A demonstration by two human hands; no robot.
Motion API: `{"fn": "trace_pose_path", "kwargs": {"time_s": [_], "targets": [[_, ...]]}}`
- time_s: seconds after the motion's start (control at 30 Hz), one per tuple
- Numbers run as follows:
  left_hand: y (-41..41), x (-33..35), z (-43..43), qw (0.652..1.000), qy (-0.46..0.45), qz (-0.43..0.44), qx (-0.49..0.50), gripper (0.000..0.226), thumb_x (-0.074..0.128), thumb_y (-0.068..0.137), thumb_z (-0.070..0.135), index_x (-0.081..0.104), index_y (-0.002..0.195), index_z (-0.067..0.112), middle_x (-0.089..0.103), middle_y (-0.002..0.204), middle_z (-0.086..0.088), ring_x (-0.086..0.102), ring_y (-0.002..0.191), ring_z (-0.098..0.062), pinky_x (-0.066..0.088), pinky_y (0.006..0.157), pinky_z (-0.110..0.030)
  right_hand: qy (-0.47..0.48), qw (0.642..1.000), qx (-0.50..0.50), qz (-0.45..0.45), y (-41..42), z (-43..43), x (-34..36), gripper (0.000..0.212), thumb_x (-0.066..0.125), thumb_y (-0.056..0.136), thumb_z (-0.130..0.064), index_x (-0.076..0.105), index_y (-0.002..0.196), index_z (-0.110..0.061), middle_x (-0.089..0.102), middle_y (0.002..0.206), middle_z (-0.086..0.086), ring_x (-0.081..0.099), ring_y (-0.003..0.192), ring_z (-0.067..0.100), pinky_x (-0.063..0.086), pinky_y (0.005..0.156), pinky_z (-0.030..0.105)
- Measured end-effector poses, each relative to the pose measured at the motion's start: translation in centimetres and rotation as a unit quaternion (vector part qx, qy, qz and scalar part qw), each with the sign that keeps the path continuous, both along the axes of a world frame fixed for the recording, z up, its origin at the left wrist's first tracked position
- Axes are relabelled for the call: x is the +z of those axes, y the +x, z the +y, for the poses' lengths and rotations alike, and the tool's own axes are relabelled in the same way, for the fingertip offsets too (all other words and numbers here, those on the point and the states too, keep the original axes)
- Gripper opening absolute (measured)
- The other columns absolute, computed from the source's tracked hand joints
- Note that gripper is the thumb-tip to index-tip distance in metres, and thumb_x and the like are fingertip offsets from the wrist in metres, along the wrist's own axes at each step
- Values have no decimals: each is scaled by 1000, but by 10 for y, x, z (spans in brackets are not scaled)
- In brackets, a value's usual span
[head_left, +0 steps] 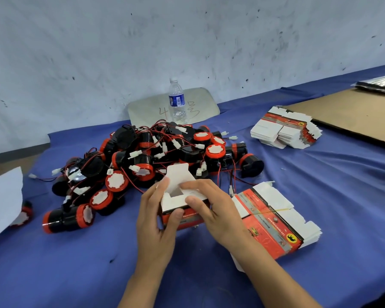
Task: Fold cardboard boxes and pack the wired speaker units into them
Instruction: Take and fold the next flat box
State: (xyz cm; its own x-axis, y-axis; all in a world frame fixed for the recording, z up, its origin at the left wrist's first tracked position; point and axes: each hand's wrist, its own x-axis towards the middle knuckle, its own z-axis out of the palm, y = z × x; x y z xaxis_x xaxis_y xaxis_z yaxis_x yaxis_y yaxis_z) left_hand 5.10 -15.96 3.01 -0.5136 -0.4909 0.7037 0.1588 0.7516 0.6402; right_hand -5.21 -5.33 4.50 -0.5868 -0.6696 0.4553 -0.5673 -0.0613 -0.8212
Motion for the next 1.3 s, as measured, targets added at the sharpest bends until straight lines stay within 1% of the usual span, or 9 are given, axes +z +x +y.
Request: {"fn": "trace_pose_path", "kwargs": {"time_s": [0.17,0.27,0.43,0.53,0.77,0.83,0.97,1.13,1.3], "targets": [[2,6,9,992,117,18,-36,23,39,89,67,54,98,53,59,106,20,61,90,-2,51,68,-17,-65,997,24,-35,2,6,10,39,52,83,-54,69,103,-25,64,103,-12,63,97,11,51,82,37],[2,9,11,975,208,15,-80,38,35,85,75,58,94,46,67,93,13,66,75,-3,52,59,-15,-102,989,72,-77,5,10,13,37,63,76,-50,66,98,-20,64,102,-6,65,93,19,54,79,39],[-1,6,8,938,325,-23,-118,44,34,84,71,65,88,39,74,93,-3,72,80,-22,57,63,-28,-137,974,101,-147,8,11,15,34,68,71,-46,66,101,-29,68,102,2,70,87,23,58,70,33],[-1,7,10,922,363,-20,-132,45,40,77,72,65,85,36,74,89,-7,72,76,-25,58,61,-31,-147,969,110,-168,7,9,14,44,66,74,-44,62,116,-33,66,104,0,68,89,21,56,76,33],[-5,4,15,889,431,-25,-152,56,49,78,75,59,89,21,72,84,-9,71,73,-26,58,61,-33,-115,949,163,-244,6,4,8,47,63,76,-42,62,89,3,62,93,26,63,83,35,51,77,41],[-7,3,18,881,450,-28,-143,49,45,77,65,59,90,21,73,81,-7,71,71,-24,59,58,-34,-134,947,141,-254,8,1,7,54,63,75,-43,54,80,10,54,78,26,57,72,26,48,70,34],[-11,3,25,857,494,-35,-142,51,41,78,57,60,99,15,72,89,-14,69,80,-29,58,74,-45,-165,932,124,-298,13,-1,7,62,58,75,-46,43,72,14,37,66,21,46,59,15,41,58,20],[-11,5,26,830,540,-40,-136,63,45,72,60,61,106,10,72,95,-16,69,82,-30,59,70,-41,-166,909,153,-351,16,1,11,63,55,74,-49,40,74,12,36,71,34,40,72,34,33,71,43],[-8,6,23,809,568,-49,-146,64,46,72,61,69,102,9,74,95,-16,73,79,-27,58,54,-31,-144,911,161,-351,10,2,6,50,54,71,-50,50,79,-1,47,82,19,45,80,33,37,78,43]]}}
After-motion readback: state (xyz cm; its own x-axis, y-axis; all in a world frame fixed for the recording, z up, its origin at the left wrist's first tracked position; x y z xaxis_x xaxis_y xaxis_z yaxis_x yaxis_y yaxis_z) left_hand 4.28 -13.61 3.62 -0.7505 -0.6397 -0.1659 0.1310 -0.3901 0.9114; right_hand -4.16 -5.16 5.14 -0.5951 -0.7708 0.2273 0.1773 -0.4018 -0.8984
